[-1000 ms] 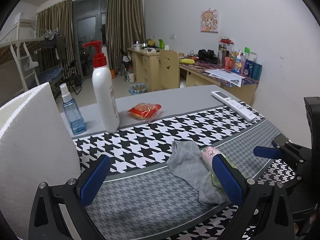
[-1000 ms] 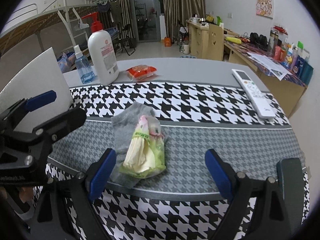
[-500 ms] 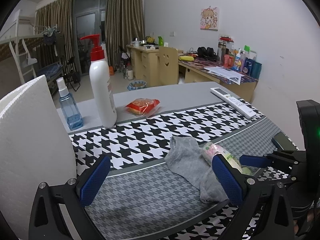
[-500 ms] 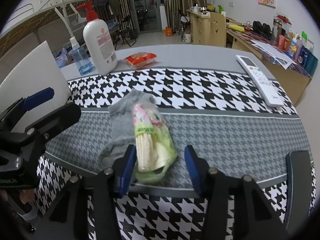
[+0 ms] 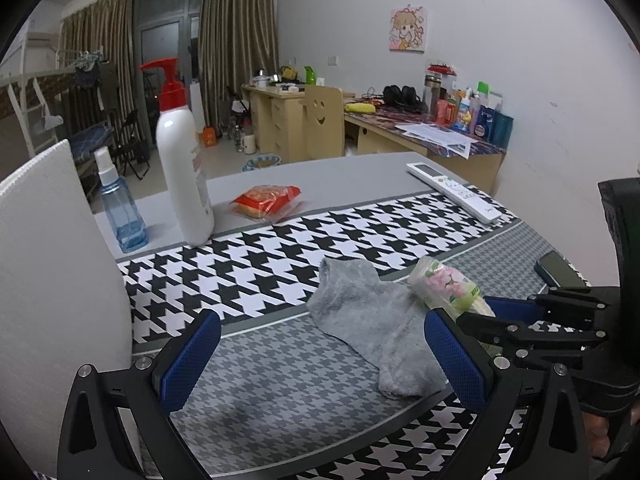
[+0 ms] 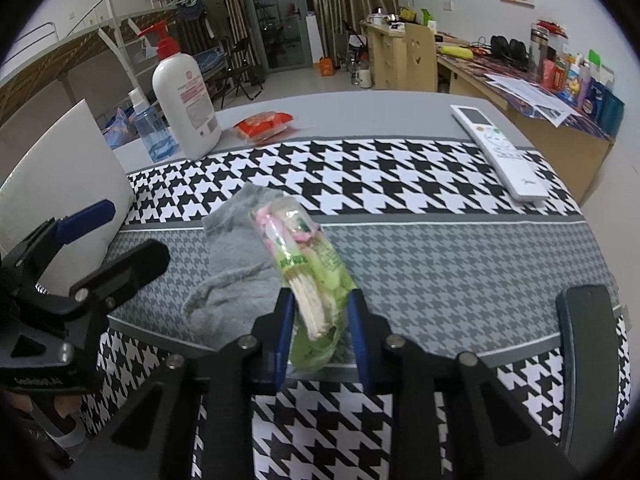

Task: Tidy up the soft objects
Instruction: 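Close the right tool on the yellow-green packet and lift it, then lower the left tool onto the grey sock while the right tool holds the packet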

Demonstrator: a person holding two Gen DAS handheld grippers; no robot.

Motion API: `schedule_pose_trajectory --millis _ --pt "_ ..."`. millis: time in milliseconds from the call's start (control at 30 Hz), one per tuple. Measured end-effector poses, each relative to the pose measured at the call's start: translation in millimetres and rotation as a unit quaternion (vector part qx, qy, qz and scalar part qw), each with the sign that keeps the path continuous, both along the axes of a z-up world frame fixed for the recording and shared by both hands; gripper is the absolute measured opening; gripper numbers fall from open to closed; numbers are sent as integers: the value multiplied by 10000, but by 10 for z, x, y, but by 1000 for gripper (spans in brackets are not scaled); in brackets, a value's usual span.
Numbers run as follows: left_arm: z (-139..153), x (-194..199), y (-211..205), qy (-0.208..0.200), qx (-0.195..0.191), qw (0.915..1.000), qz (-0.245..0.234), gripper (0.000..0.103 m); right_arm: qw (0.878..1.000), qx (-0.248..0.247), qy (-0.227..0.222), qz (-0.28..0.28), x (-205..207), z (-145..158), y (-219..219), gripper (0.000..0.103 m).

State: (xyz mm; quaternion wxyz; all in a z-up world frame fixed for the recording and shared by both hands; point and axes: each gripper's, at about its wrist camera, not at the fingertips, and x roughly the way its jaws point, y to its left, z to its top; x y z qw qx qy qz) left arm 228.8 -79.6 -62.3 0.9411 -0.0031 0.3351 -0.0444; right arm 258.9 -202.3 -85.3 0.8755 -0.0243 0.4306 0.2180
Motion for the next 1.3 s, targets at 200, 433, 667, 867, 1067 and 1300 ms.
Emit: schedule_pose_trajectory --millis 200,433,667,867,1067,1300 --pt "-62 6 -95 71 1 9998 -168 102 9998 78 -62 -145 -26 35 -107 32" --pt "-82 53 -182 142 37 9995 -269 102 9991 250 -113 -336 -51 77 -249 32" --pt "-156 132 -303 289 142 9987 -393 102 9986 359 -179 -336 -128 102 -314 32" --pt "-199 223 -388 338 197 9982 -447 101 9984 398 -232 -312 -169 116 -354 32" --pt "-316 306 -406 576 282 9970 -427 89 9985 375 -213 -336 -191 115 -406 32" --pt "-348 332 -400 669 282 9966 -381 82 9987 345 -199 -309 -222 117 -408 32"
